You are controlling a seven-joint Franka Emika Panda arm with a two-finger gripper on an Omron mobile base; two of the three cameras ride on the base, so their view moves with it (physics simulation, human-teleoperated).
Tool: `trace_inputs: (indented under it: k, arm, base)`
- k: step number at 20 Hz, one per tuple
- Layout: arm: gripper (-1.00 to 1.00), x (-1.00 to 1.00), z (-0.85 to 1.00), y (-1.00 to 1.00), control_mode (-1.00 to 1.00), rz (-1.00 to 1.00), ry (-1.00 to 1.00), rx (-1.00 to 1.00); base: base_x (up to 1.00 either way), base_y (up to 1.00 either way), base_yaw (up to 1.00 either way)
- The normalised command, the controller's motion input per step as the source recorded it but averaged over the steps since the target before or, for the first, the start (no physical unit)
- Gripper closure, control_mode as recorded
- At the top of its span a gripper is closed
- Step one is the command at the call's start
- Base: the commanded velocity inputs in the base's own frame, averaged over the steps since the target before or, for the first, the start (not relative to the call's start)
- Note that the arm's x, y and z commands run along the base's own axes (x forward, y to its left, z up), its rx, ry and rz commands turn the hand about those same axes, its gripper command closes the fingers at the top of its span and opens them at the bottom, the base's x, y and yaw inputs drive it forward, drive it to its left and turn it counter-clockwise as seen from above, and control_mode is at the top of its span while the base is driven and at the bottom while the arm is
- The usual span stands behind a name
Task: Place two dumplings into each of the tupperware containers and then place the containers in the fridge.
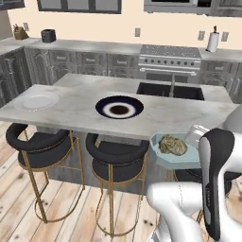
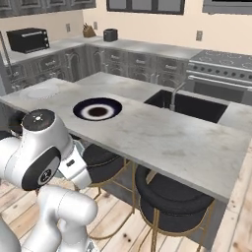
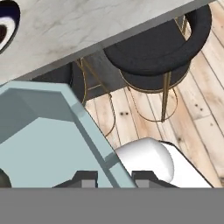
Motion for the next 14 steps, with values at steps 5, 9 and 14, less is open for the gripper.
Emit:
trace_inputs:
  k: [5,9,14]
  arm:
    - [1.0,0.0,0.0,0.0,1.0,0.0,0.0,0.0]
    - [1.0,0.0,0.0,0.0,1.0,0.0,0.0,0.0]
    - [1.0,0.0,0.0,0.0,1.0,0.0,0.0,0.0]
  base:
    - [0.0,0.66,0.43]
    - [0.08,0.69,0.42]
    - [0.11,0.65,0.38]
